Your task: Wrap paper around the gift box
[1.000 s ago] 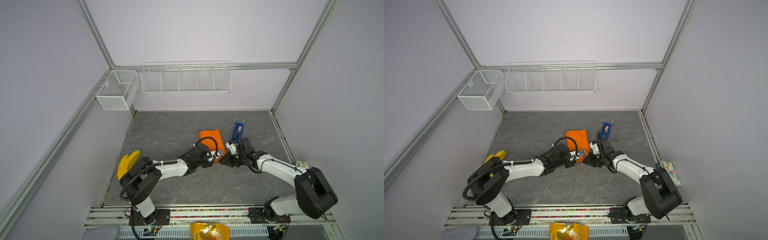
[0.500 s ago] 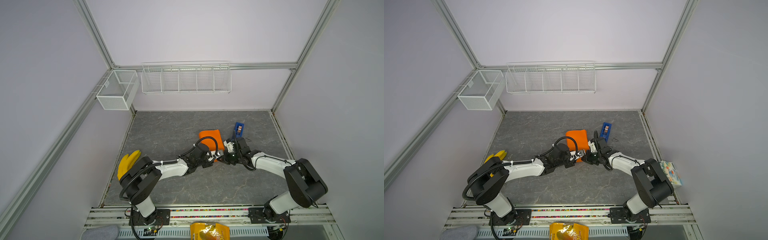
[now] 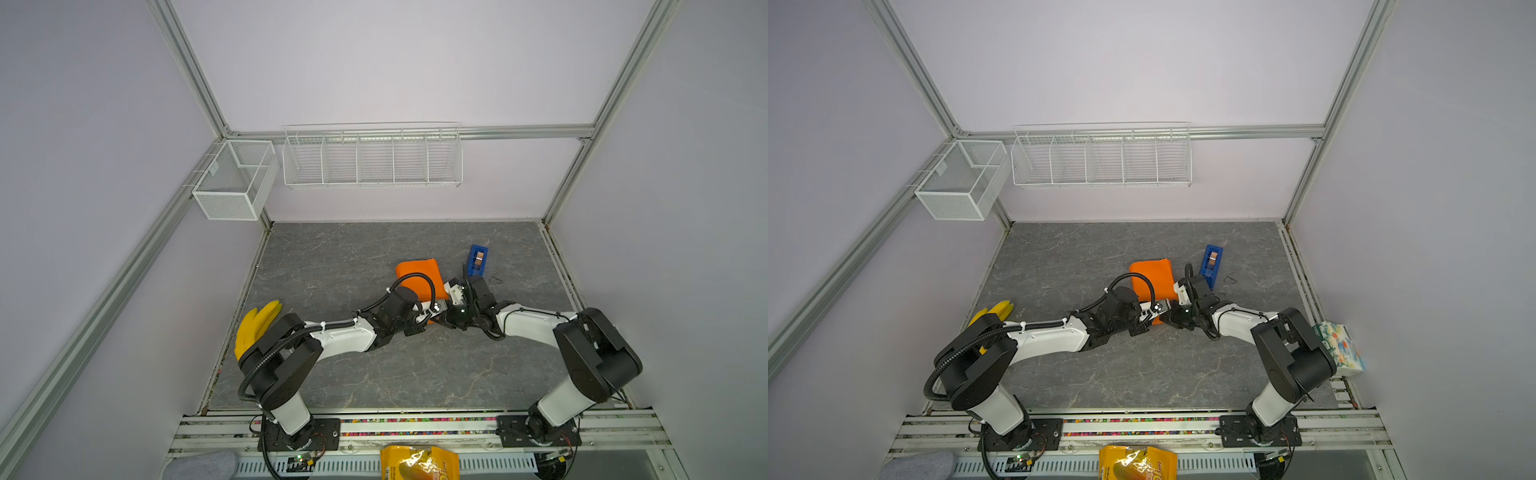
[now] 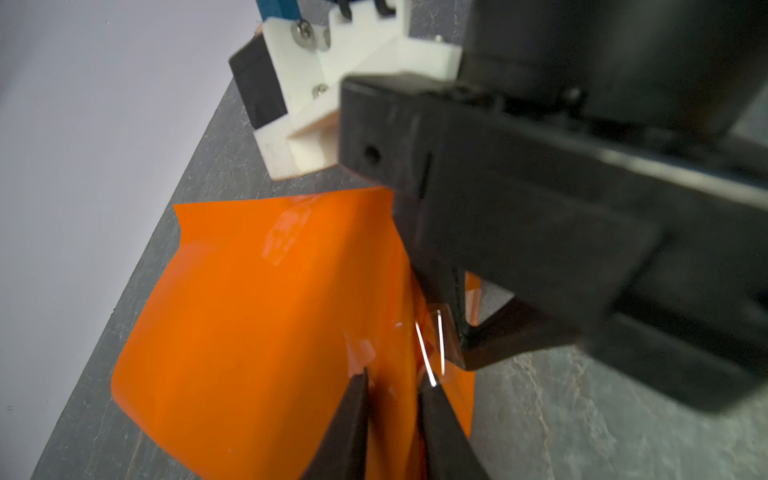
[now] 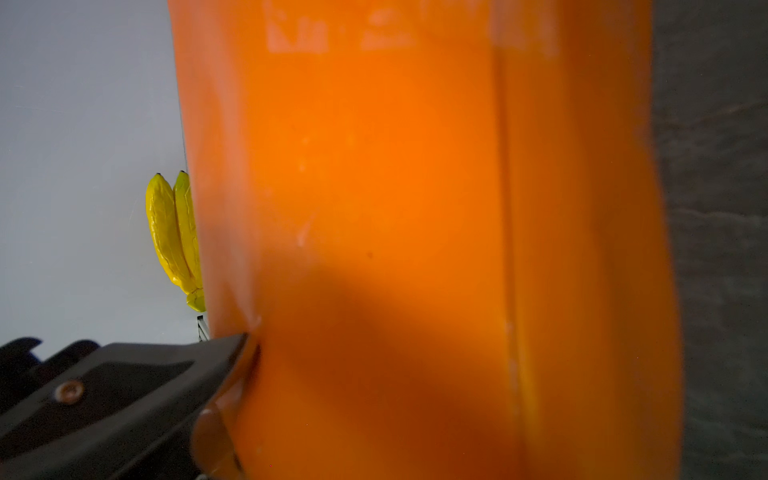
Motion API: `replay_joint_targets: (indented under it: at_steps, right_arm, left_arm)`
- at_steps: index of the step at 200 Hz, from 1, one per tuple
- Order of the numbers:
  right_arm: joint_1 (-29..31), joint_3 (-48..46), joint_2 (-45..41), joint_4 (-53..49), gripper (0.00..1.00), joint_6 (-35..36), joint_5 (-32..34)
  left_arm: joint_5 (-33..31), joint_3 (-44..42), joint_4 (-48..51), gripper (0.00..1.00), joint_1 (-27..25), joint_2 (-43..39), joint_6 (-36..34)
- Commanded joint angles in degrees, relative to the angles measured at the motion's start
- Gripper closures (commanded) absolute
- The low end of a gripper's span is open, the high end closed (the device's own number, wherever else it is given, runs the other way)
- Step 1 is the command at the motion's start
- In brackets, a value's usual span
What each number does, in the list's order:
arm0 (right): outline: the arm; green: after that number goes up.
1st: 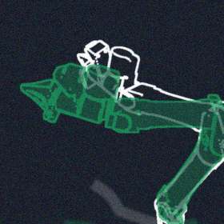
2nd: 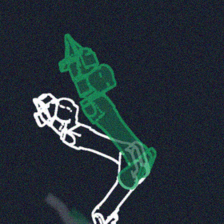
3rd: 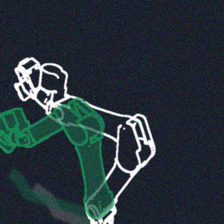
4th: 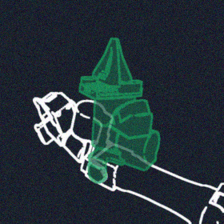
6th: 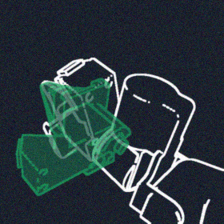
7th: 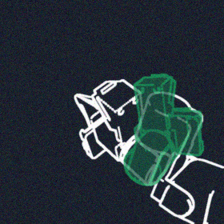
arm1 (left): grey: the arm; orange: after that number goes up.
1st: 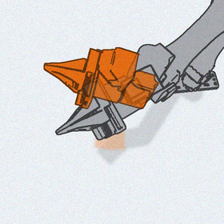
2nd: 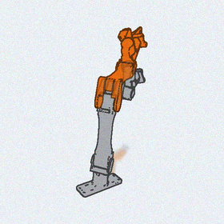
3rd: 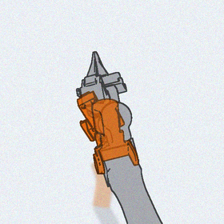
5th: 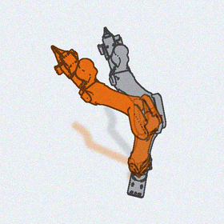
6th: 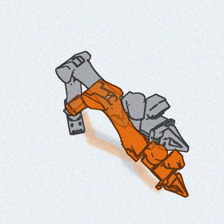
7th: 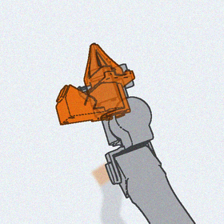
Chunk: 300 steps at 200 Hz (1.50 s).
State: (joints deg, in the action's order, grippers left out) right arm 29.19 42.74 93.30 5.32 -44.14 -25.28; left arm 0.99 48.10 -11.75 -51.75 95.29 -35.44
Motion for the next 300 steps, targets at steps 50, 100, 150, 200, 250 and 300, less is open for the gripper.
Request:
replay_joint_targets:
  at_steps: [50,100,150,200,250,300]
  right_arm:
    - [0.03,-0.12,0.61,-0.32,0.93,-1.08,2.25]
    - [0.01,-0.05,0.70,-0.26,0.93,-1.17,1.86]
    - [0.03,-0.11,-0.12,0.69,0.93,-1.39,0.49]
    - [-0.01,0.13,-0.40,0.40,0.93,-1.39,0.47]
    - [0.00,0.14,-0.70,0.00,0.94,-1.39,0.71]
    - [0.08,0.28,-0.85,-0.38,0.94,-1.37,0.84]
  left_arm:
    - [5.76,-0.42,8.07,0.72,3.84,-5.80,4.78]
    - [7.41,3.84,10.37,0.72,4.21,-4.39,5.97]
    - [7.89,5.72,12.10,0.72,4.26,-4.41,5.55]
    - [11.92,5.68,12.86,0.57,4.20,-3.16,1.02]
    - [11.23,8.25,10.57,0.42,4.19,-0.18,1.50]
    - [9.69,8.97,9.23,0.52,4.25,-0.46,4.14]
